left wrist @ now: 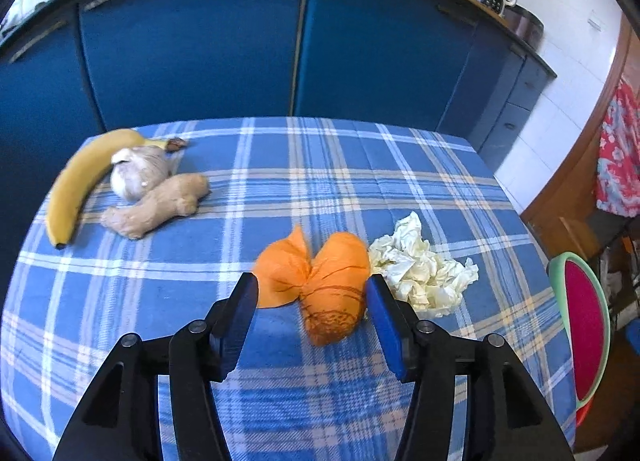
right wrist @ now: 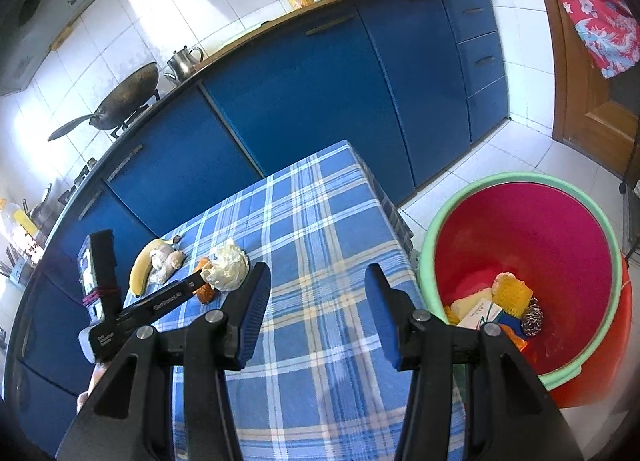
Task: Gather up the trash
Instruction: 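Grasp the orange mesh bag with the left tool, then grasp the crumpled white paper with the right tool while the left tool holds the orange bag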
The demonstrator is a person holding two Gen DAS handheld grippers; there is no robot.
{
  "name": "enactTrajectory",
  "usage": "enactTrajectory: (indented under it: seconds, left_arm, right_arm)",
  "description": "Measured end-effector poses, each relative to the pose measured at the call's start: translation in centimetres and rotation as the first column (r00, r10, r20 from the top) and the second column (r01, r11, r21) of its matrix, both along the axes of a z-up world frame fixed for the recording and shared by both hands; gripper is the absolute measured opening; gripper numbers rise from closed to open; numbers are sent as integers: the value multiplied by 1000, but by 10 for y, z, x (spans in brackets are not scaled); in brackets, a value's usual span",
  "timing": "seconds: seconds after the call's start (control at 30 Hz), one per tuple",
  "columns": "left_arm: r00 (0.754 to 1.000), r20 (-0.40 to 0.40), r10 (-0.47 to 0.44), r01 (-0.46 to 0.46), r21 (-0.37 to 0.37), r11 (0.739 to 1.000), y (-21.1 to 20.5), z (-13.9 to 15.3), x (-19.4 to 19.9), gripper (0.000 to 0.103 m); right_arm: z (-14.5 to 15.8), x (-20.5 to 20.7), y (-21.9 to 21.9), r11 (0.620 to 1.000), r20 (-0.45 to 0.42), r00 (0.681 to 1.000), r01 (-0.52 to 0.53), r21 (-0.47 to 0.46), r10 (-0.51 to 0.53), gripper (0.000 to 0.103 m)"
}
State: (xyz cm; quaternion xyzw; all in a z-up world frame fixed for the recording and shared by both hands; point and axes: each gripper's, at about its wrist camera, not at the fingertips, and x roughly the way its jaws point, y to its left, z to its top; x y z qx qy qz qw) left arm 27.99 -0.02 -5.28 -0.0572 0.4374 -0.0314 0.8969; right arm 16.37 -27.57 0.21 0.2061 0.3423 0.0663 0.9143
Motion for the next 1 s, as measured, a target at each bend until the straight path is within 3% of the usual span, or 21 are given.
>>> enactTrajectory:
  seconds: [0.23, 0.33, 0.43, 0.63, 1.0]
  left_arm:
    - [1000, 9, 15, -15, -29, 999, 5, -11, 3, 57]
    - [1000, 21, 14, -13, -39, 999, 8, -11, 0, 43]
    - [999, 30, 24, -22, -63, 998, 13, -10, -4, 37]
    - [998, 47, 44, -41, -64, 997, 25, 3, -20, 35]
    - [980, 101, 171, -169, -31, 985, 66, 15, -40, 35]
  right_arm:
    - [-2, 8, 9, 1000, -17, 1000, -26, 0, 26, 52]
    - [-1, 12, 15, 999, -16, 999, -37, -10, 37, 52]
    - [0, 16, 22, 999, -14, 999, -50, -15, 49, 52]
    - [0, 27, 44, 995, -17, 995, -95, -43, 94, 52]
    - [-16, 59, 100, 970, -60, 977, -211, -119, 205, 52]
